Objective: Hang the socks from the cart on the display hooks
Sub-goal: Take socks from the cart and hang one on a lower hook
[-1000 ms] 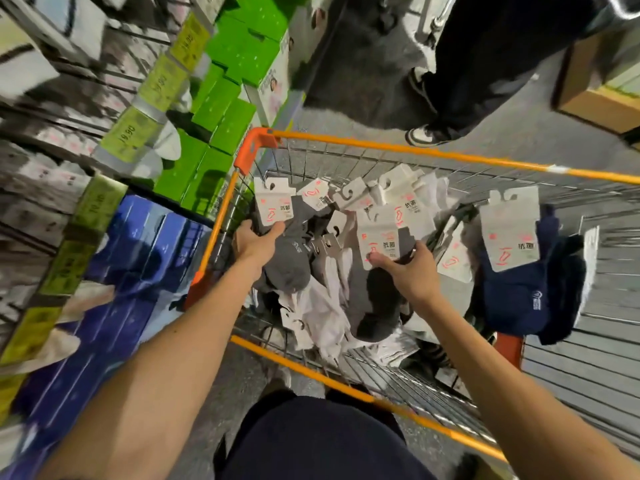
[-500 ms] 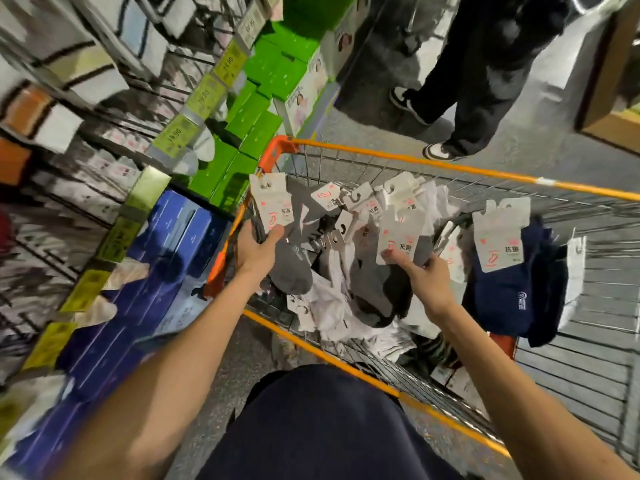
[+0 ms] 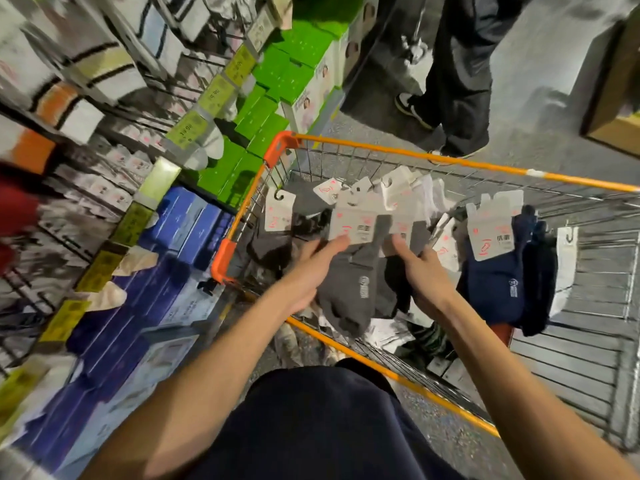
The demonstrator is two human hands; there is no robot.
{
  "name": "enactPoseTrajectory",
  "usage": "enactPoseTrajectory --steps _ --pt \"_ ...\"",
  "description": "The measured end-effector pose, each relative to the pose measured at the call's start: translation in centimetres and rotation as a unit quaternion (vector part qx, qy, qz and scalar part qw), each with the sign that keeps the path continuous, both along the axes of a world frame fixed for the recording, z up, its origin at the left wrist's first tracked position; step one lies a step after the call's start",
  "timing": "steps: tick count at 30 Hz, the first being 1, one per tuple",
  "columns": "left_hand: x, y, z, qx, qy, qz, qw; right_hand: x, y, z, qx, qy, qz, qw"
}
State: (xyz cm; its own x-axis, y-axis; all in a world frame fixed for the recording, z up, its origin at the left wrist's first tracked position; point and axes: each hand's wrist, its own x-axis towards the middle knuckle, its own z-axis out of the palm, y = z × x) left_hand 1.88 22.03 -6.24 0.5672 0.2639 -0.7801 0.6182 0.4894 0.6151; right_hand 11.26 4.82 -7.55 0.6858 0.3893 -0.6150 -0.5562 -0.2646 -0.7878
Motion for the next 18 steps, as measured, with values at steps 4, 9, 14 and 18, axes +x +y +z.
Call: enactPoseTrajectory --steps 4,9,14,18 --pt "1.4 -3.9 0.4 0.099 -0.001 -0.164 0.981 0.2 -0.1 0.7 0.016 0.040 -0.007 0.999" --pt "1.5 -3.7 -1.2 0.175 0.026 -0.276 0.945 -0.1 -1.5 0.1 0.012 -0.008 -0.069 0.998" --pt "-0.3 0.6 -5.2 0.319 0.129 -0.120 0.931 -0.3 -3.0 -0.8 -0.019 -0.006 -0.075 0.997" --pt "0.9 1.9 -6.9 0.293 0.151 -0.177 0.927 -0.9 -3.2 -1.7 -0.029 0.003 -0.079 0.996"
